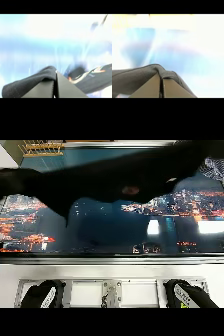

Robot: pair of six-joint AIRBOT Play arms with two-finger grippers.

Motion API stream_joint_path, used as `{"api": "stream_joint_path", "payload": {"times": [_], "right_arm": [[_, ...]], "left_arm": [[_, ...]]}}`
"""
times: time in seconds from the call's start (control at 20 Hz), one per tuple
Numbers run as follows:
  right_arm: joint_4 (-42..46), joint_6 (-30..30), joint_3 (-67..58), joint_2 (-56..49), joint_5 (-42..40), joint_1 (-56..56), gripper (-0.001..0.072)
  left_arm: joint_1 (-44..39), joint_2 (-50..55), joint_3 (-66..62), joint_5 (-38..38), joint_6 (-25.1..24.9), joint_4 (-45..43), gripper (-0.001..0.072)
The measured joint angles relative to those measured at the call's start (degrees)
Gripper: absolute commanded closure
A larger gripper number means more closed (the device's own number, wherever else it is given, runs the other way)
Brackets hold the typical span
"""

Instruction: Fold the clothes and pants, and hang the long-sleeved shirts on hangers.

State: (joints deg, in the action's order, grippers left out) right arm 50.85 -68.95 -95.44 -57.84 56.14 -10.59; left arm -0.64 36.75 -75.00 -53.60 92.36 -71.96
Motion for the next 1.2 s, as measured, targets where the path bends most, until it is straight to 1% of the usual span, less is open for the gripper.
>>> {"api": "stream_joint_path", "payload": {"times": [0.1, 0.3, 0.45, 0.55, 0.65, 0.8, 0.9, 1.0, 1.05, 1.1, 1.15, 1.2], "right_arm": [[0.35, 0.02, -3.43, 3.89, -1.53, -0.04, 0.0701], [0.50, 0.04, -6.10, 9.86, -3.21, -0.04, 0.0701], [0.55, -0.02, -6.67, 12.00, -3.61, -0.04, 0.0702], [0.55, -1.18, -6.84, 11.69, -2.86, -0.04, 0.0702], [0.55, -3.26, -6.91, 9.31, -0.83, -0.02, 0.0702], [0.70, -5.97, -6.93, 1.92, 4.09, 1.09, 0.0701], [1.92, -6.84, -6.93, -5.53, 6.80, 3.15, 0.0702], [5.01, -7.61, -6.93, -13.51, 7.06, 5.33, 0.0701], [6.58, -8.11, -6.93, -17.49, 5.88, 6.14, 0.0700], [7.61, -8.96, -6.95, -20.87, 3.91, 6.58, 0.0650], [8.48, -9.81, -6.99, -23.85, 1.77, 6.80, 0.0435], [9.05, -10.86, -6.99, -26.67, -0.76, 6.80, 0.0183]], "left_arm": [[0.22, -4.66, -2.84, -0.02, 0.22, 0.04, 0.0702], [0.37, -11.23, -5.44, 0.02, 2.78, 0.13, 0.0702], [0.39, -12.87, -6.05, -0.57, 4.24, 0.15, 0.0702], [0.39, -11.50, -6.19, -2.82, 5.05, 0.11, 0.0702], [0.39, -8.13, -5.70, -5.75, 5.68, 0.13, 0.0702], [0.39, -0.11, -2.16, -8.02, 6.21, -0.02, 0.0702], [0.39, 7.08, 0.85, -7.28, 6.23, -0.04, 0.0702], [0.39, 15.76, 2.23, -3.50, 6.21, -0.02, 0.0702], [0.39, 20.52, 1.79, -1.51, 5.97, -0.02, 0.0702], [0.39, 26.01, 0.13, 0.50, 5.18, -0.02, 0.0701], [0.39, 31.36, -2.47, 2.08, 4.35, -0.02, 0.0643], [0.39, 36.33, -5.66, 2.95, 3.76, -0.02, 0.0308]]}}
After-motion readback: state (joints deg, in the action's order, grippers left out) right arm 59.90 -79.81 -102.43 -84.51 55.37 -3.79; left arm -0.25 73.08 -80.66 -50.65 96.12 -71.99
